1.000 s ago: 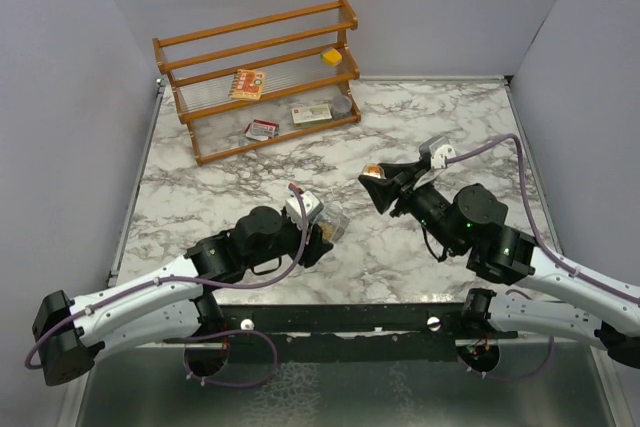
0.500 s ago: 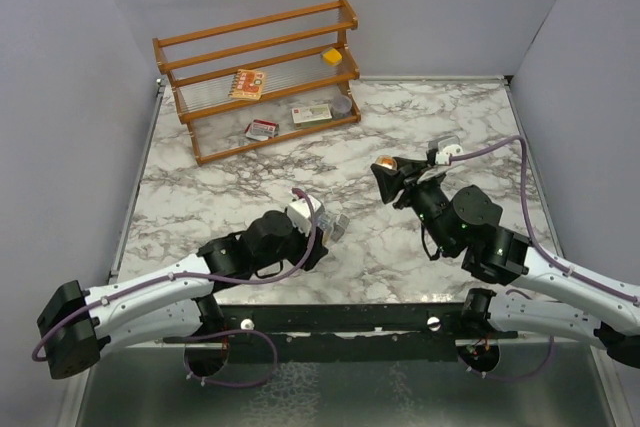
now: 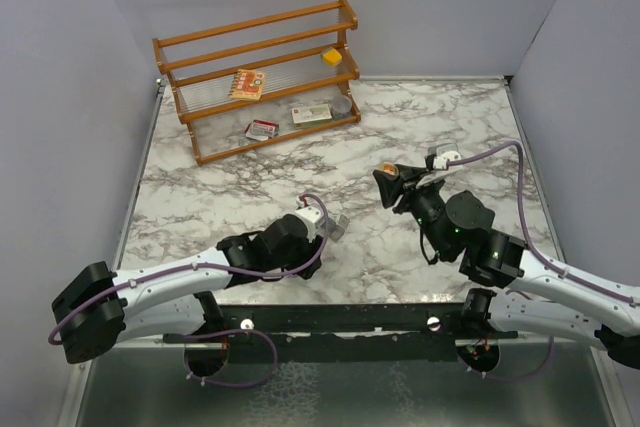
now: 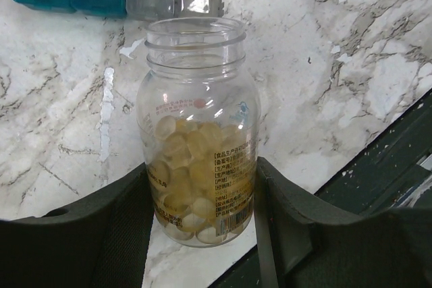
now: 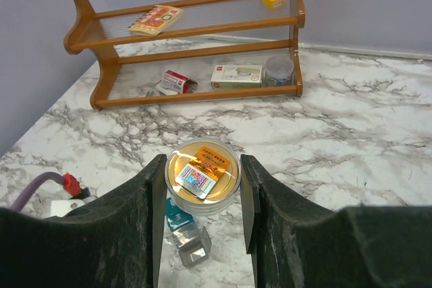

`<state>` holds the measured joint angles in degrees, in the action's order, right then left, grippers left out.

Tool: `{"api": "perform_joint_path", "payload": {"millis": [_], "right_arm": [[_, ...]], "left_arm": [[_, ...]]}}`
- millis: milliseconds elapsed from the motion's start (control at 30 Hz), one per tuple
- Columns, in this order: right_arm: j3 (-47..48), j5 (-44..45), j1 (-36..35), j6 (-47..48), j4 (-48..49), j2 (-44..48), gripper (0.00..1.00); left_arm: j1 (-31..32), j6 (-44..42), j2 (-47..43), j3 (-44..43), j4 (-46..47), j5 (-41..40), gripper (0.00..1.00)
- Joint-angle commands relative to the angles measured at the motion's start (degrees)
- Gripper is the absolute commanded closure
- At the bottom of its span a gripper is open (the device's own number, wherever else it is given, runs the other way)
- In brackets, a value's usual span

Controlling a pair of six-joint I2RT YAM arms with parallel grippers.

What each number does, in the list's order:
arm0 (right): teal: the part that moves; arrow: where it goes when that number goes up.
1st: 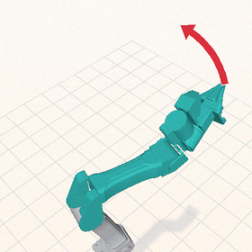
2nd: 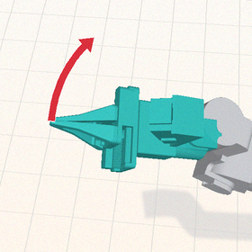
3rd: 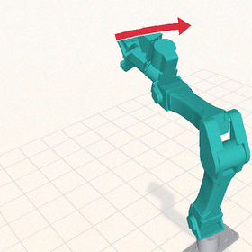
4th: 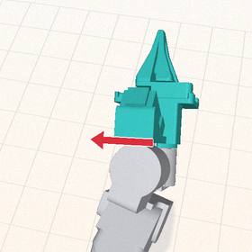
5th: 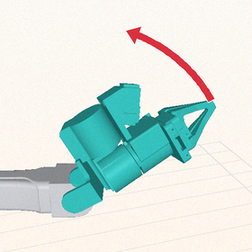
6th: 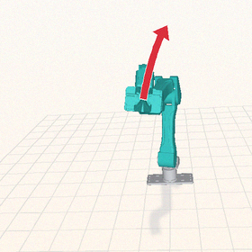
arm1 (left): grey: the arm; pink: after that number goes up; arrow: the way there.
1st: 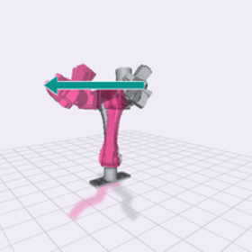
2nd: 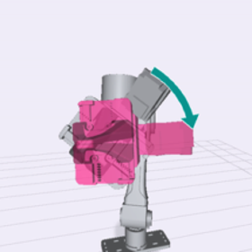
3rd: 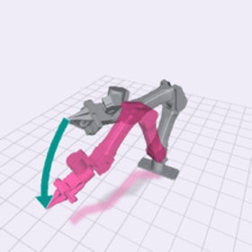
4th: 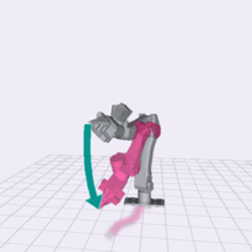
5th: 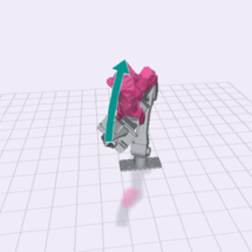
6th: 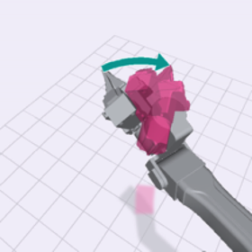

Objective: Sort the pills into containers

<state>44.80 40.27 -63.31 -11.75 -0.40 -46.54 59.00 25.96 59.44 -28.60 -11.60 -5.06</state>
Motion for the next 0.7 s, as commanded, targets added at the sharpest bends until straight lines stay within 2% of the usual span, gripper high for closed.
{"api": "perform_joint_path", "payload": {"millis": [0,533,667], "right_arm": [[-0.85,1.26,-0.10,-2.46,-0.61,-0.03,0.98],[-3.99,0.50,-0.08,-3.88,-1.18,2.56,0.98],[-3.89,1.19,-0.10,-3.96,-2.31,3.31,0.98]], "left_arm": [[0.33,1.42,2.62,-3.08,-2.48,-0.96,1.00],[0.50,-0.97,13.58,-11.12,-8.40,-0.08,1.00],[0.50,-1.68,16.80,-14.09,-12.33,-0.29,1.00]]}}
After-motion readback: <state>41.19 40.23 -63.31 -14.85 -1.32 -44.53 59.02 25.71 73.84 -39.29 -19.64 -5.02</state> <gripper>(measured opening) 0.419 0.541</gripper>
